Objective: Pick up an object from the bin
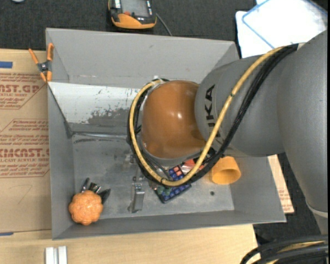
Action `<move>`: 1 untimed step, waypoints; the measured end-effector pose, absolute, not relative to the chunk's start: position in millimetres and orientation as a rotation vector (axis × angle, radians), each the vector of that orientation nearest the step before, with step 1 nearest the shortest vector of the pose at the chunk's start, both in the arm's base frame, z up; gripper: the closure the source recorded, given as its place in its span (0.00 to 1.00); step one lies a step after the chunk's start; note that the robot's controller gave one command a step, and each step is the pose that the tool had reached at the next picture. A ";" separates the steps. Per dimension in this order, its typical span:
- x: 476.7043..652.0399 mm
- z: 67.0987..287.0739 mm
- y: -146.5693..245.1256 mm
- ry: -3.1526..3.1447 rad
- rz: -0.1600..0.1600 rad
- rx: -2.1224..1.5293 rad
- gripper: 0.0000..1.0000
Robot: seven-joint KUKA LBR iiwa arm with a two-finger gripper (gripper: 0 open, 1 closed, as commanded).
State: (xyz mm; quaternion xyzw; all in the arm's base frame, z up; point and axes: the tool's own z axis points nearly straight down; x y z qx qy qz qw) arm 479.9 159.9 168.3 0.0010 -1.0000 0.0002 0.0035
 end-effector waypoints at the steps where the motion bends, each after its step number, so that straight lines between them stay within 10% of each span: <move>1: 481.9 171.3 159.2 -3.141 -0.002 0.001 0.00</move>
Offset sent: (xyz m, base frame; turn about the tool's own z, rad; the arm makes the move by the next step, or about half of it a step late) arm 0.0070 0.0755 -0.0983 -0.4711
